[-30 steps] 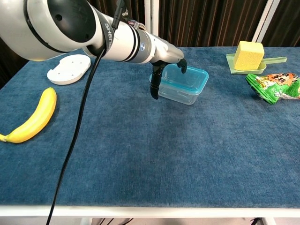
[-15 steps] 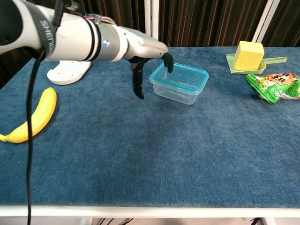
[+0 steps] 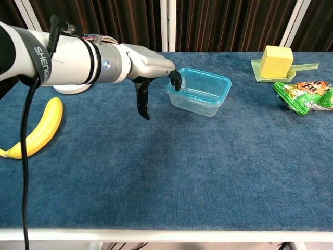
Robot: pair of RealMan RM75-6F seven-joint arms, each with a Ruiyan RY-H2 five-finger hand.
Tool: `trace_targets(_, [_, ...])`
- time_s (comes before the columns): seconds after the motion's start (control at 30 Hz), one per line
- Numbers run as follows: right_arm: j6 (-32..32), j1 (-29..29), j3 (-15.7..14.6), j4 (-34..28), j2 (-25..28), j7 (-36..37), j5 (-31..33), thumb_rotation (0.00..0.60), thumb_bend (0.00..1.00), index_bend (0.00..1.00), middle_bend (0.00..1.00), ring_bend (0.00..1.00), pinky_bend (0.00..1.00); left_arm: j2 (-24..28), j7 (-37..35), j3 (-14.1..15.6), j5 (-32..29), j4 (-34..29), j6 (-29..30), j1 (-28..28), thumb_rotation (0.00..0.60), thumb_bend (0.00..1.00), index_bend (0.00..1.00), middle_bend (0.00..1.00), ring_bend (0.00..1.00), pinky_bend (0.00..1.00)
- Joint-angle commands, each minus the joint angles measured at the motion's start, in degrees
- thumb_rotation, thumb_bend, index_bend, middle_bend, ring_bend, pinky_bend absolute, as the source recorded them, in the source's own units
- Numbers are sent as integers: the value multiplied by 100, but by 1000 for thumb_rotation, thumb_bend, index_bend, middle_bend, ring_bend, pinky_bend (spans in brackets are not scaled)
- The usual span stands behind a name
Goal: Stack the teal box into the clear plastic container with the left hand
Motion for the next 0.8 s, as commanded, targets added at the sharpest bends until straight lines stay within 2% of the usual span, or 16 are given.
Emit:
trace_targets(0.03, [14, -9, -1, 10, 0, 12, 1, 600, 50, 0, 0, 0, 0, -86, 72, -23, -40, 81, -33, 20, 600, 87, 219, 143, 4, 32])
trace_targets(0.33, [21, -18, -4, 55, -3, 68, 2, 600, 50, 0, 0, 0, 0, -258, 302, -121, -201, 251, -80, 25, 600, 87, 221, 156, 5, 33])
trace_targets(0.57, [28, -21, -2, 87, -20, 101, -1, 600, 50, 0, 0, 0, 0, -192, 265, -396, 394, -35, 241, 91, 600, 88, 221, 156, 5, 34])
trace_targets(0.8, [51, -53, -14, 91, -10, 109, 14, 600, 50, 0, 0, 0, 0, -453, 347, -604, 614, 169, 84, -13, 600, 88, 222, 152, 4, 34])
